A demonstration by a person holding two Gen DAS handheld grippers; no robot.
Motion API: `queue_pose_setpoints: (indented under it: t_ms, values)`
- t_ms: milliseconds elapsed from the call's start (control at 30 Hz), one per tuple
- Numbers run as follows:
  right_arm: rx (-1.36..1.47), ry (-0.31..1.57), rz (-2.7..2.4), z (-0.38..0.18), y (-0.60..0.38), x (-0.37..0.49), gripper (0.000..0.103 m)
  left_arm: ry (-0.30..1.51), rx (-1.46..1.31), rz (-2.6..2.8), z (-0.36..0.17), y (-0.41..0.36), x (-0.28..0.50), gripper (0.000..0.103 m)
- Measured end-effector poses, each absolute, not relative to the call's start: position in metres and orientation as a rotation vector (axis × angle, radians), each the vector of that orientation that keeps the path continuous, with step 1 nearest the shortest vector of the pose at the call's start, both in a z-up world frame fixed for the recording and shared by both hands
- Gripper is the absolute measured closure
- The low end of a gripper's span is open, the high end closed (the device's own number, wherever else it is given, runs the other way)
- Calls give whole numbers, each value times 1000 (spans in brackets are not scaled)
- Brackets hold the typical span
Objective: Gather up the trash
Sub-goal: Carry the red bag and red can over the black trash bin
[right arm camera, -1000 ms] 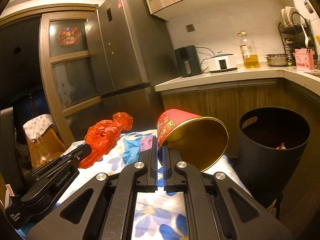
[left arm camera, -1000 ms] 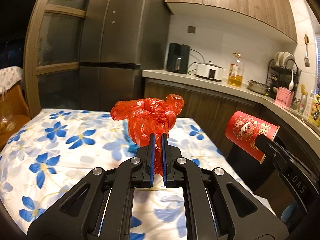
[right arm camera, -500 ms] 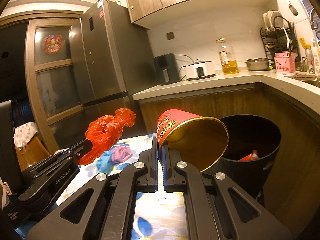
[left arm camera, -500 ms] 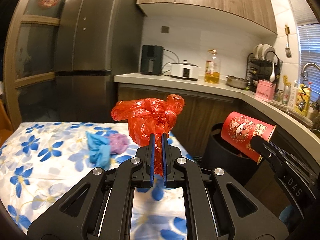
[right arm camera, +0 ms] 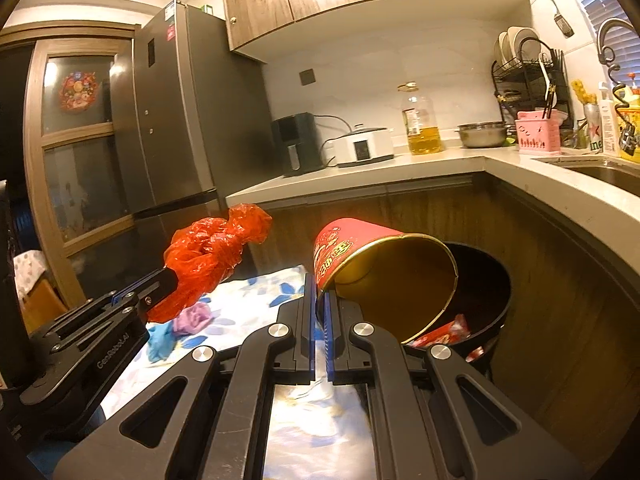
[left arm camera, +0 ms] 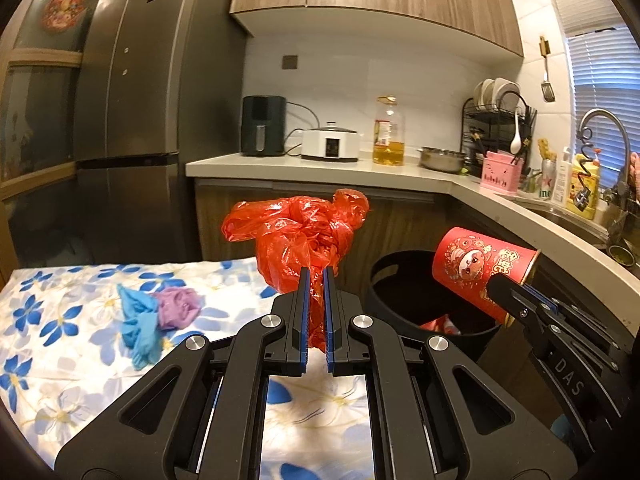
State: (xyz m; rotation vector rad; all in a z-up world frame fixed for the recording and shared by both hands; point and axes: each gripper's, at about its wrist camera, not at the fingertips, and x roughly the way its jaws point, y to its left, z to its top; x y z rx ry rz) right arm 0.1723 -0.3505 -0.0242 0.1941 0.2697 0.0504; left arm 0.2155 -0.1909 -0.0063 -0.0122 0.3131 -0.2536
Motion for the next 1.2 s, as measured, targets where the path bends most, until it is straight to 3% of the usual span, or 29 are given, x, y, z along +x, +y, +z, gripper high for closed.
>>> queue_pose_setpoints:
  t_ms: [1200]
  values:
    - [213, 264, -74, -19, -414, 216, 99, 333, 30, -497, -23, -291, 278, 97]
